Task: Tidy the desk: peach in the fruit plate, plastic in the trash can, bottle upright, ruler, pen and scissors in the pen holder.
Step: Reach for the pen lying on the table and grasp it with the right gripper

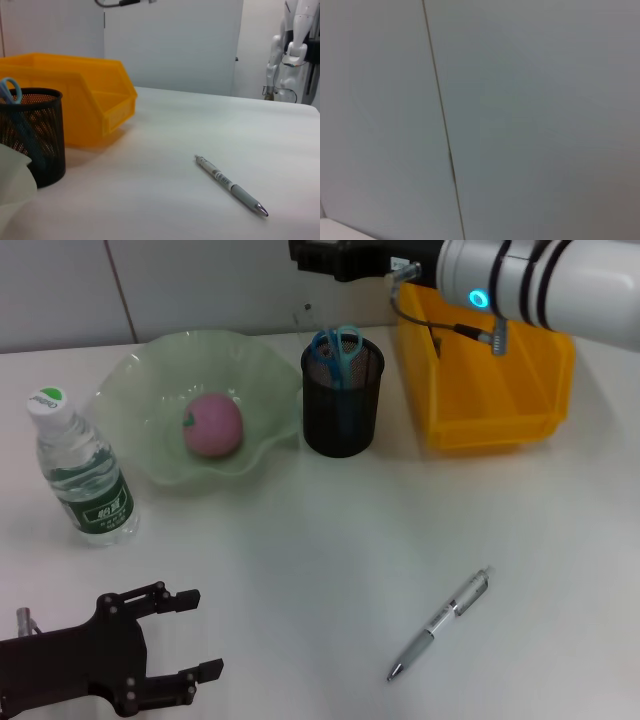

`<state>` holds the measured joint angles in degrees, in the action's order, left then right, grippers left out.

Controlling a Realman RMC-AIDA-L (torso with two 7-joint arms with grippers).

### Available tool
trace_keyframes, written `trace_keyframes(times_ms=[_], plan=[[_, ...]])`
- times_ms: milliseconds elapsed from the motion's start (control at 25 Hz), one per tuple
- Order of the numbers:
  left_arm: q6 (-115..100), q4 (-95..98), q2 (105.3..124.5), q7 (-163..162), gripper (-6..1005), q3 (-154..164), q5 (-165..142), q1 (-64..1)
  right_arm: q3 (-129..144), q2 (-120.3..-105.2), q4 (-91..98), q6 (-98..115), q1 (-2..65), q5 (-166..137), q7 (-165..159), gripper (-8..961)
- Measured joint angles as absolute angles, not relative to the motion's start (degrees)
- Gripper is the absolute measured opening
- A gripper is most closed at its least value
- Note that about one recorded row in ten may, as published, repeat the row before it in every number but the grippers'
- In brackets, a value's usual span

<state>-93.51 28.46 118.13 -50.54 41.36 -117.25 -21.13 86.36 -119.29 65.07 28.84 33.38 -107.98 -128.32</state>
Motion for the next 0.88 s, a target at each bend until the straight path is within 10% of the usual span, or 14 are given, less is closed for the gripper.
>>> trace_keyframes(times_ms=[560, 880], plan=[[-93.61, 28.46, 118.12, -51.05, 796, 41.31, -117.24, -21.09, 72.09, -118.46, 69.28, 65.18, 35.33, -109.17, -120.96, 764], [-93.29, 28.48, 118.21, -51.7, 796, 41.31, -117.24, -21.33, 67.87, -114.01, 66.53, 86.71, 39.91, -115.89, -120.35, 762]])
